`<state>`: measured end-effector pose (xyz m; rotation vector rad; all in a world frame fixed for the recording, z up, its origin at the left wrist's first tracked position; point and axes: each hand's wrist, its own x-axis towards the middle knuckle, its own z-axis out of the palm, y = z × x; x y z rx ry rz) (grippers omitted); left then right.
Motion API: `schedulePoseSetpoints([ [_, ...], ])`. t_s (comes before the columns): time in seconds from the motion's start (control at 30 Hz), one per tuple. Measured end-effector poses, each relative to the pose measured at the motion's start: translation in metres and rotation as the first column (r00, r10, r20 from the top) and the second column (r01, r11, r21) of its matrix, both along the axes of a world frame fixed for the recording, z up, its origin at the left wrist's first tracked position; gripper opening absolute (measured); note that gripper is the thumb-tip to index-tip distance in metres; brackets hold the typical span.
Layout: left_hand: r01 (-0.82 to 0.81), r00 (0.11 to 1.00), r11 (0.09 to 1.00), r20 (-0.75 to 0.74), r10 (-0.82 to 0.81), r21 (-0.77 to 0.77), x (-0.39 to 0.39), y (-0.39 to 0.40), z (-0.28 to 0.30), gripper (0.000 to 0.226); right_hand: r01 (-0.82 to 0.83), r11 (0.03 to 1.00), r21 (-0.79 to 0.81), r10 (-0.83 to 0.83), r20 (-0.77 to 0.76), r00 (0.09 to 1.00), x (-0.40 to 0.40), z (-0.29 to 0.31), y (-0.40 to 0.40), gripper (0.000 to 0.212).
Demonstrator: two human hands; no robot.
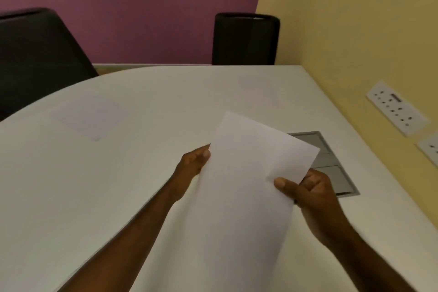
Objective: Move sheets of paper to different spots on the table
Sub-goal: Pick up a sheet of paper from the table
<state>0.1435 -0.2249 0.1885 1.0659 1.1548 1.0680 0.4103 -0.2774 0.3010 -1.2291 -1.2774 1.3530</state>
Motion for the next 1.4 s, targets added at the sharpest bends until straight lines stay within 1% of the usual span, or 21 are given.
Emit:
schedulePoseSetpoints([
  [0.03,0.072,0.997,0.997,0.006,-0.072,0.008,0.017,-0.008,0.017,0.084,0.007,1.0,0.001,-0.007,0.002,1.0,0.018,0.019,-0.011,0.023],
  [0.1,0.176,0.984,0.983,0.012,-0.177,0.052,0.052,-0.027,0.048,0.053,0.029,1.0,-0.003,-0.029,0.046,0.999,0.056,0.05,-0.032,0.031],
  [0.13,0.205,0.978,0.976,0.033,-0.208,0.066,0.07,-0.038,0.062,0.041,0.042,0.999,0.0,-0.042,0.087,0.995,0.075,0.063,-0.043,0.036],
  [0.23,0.221,0.97,0.974,0.092,-0.224,0.049,0.12,-0.072,0.09,0.04,0.104,0.995,-0.005,-0.102,0.172,0.98,0.134,0.09,-0.076,0.037],
  [0.3,0.249,0.967,0.968,0.054,-0.25,0.041,0.156,-0.093,0.097,0.039,0.16,0.987,-0.025,-0.15,0.227,0.962,0.175,0.095,-0.095,0.031],
  [0.4,0.261,0.964,0.965,-0.041,-0.262,-0.017,0.212,-0.123,0.095,0.025,0.233,0.972,-0.037,-0.207,0.334,0.92,0.229,0.085,-0.113,0.023],
  [0.47,0.256,0.961,0.964,-0.09,-0.262,-0.067,0.246,-0.142,0.083,0.021,0.283,0.958,-0.053,-0.241,0.389,0.889,0.259,0.069,-0.12,0.009],
  [0.5,0.257,0.958,0.961,-0.102,-0.267,-0.104,0.261,-0.15,0.073,0.022,0.31,0.949,-0.058,-0.262,0.402,0.878,0.272,0.058,-0.122,0.014],
  [0.53,0.262,0.953,0.954,-0.116,-0.28,-0.146,0.275,-0.158,0.063,0.026,0.336,0.94,-0.061,-0.284,0.408,0.868,0.287,0.042,-0.123,0.031],
  [0.57,0.264,0.948,0.945,-0.127,-0.29,-0.192,0.288,-0.165,0.052,0.035,0.359,0.93,-0.079,-0.297,0.414,0.86,0.298,0.027,-0.124,0.042],
  [0.63,0.254,0.94,0.926,-0.152,-0.304,-0.278,0.31,-0.178,0.028,0.052,0.385,0.918,-0.091,-0.315,0.42,0.851,0.321,-0.005,-0.127,0.044],
  [0.67,0.245,0.938,0.92,-0.166,-0.305,-0.305,0.321,-0.183,0.017,0.051,0.389,0.917,-0.093,-0.315,0.43,0.846,0.331,-0.022,-0.128,0.044],
  [0.77,0.206,0.933,0.913,-0.211,-0.293,-0.353,0.346,-0.197,-0.015,0.031,0.405,0.906,-0.122,-0.285,0.532,0.797,0.354,-0.071,-0.131,0.042],
  [0.8,0.195,0.929,0.909,-0.227,-0.292,-0.369,0.352,-0.2,-0.027,0.03,0.408,0.902,-0.14,-0.27,0.553,0.788,0.361,-0.088,-0.132,0.041],
  [0.9,0.157,0.907,0.9,-0.301,-0.295,-0.408,0.367,-0.205,-0.067,0.035,0.426,0.889,-0.167,-0.256,0.59,0.766,0.375,-0.14,-0.133,0.051],
  [0.97,0.132,0.881,0.897,-0.366,-0.301,-0.421,0.375,-0.208,-0.089,0.034,0.425,0.889,-0.171,-0.241,0.614,0.751,0.379,-0.174,-0.131,0.051],
  [1.1,0.069,0.818,0.918,-0.505,-0.276,-0.39,0.386,-0.21,-0.118,0.035,0.427,0.889,-0.165,-0.225,0.656,0.721,0.382,-0.224,-0.125,0.043],
  [1.17,0.04,0.792,0.929,-0.555,-0.254,-0.367,0.387,-0.208,-0.127,0.039,0.42,0.894,-0.156,-0.214,0.675,0.706,0.382,-0.239,-0.123,0.043],
  [1.27,0.02,0.759,0.943,-0.609,-0.231,-0.333,0.388,-0.209,-0.137,0.036,0.4,0.908,-0.125,-0.209,0.691,0.692,0.38,-0.251,-0.119,0.047],
  [1.4,0.003,0.705,0.953,-0.675,-0.217,-0.303,0.384,-0.21,-0.144,0.037,0.39,0.916,-0.096,-0.21,0.713,0.669,0.377,-0.264,-0.119,0.04],
])
